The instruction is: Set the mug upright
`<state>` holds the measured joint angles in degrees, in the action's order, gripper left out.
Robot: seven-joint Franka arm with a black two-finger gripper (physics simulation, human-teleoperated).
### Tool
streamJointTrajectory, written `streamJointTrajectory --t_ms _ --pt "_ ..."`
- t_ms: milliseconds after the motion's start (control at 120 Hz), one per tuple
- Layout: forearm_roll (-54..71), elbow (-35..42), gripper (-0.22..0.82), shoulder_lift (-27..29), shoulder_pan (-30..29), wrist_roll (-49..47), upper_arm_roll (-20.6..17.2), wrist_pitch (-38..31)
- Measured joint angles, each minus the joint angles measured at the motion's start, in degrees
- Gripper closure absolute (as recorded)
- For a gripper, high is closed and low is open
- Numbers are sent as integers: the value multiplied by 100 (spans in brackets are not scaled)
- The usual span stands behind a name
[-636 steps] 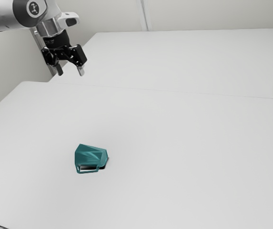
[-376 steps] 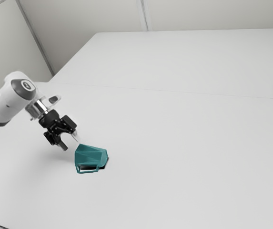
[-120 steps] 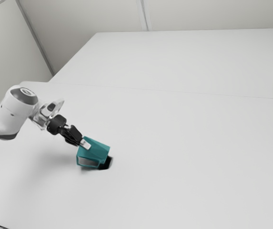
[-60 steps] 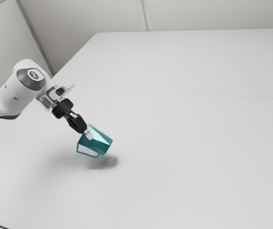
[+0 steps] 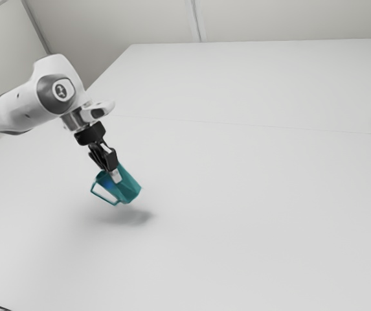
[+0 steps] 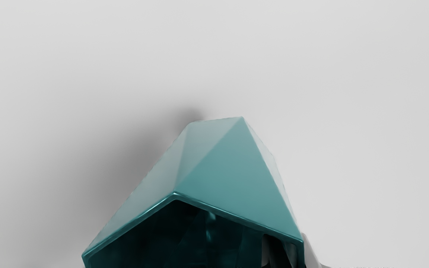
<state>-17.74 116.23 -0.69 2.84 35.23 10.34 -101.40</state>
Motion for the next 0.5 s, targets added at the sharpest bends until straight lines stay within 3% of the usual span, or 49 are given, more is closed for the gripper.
streamJointTrajectory --t_ms 500 --pt "1213 -83 79 -285 363 -1572 -16 -534"
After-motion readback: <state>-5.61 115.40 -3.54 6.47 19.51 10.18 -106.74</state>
